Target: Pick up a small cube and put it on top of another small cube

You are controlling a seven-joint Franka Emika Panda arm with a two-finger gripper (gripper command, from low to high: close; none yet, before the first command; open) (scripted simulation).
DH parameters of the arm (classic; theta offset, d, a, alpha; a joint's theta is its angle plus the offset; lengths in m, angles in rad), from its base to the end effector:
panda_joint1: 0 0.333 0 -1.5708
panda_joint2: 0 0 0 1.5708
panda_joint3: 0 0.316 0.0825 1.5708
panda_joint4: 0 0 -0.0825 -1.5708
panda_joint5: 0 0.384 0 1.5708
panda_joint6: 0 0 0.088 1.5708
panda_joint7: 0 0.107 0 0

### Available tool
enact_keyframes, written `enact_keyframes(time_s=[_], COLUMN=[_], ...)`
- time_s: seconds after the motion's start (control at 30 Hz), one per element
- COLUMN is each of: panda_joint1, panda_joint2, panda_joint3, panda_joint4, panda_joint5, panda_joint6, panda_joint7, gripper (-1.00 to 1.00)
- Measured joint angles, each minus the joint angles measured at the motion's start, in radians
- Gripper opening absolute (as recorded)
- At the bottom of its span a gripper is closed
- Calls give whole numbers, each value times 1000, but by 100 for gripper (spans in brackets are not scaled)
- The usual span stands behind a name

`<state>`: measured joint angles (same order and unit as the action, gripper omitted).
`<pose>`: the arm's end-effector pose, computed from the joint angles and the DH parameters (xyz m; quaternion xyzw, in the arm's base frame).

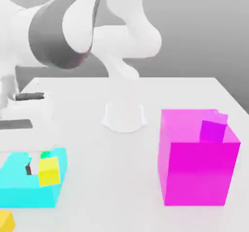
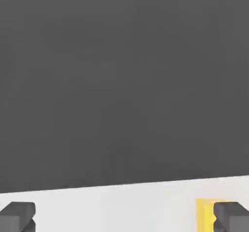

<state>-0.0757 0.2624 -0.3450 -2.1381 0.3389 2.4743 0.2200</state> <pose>0.5284 -0.2340 0.2976 -0.9011 0.4257 -0.0553 0.0618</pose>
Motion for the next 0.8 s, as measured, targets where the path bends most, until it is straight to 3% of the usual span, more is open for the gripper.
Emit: enact_keyframes(time_s=[0.2,0.33,0.37,0.6,0.8], panda_joint1=[-60,-112,-123,-122,-72], panda_joint2=[188,329,356,357,174], panda_joint3=[-26,20,33,33,-51], panda_joint4=[26,59,65,66,-15], panda_joint5=[-18,27,39,41,-23], panda_joint6=[55,145,164,164,49], panda_joint7=[-60,-107,-115,-117,-24], gripper=[0,0,-100,-100,-100])
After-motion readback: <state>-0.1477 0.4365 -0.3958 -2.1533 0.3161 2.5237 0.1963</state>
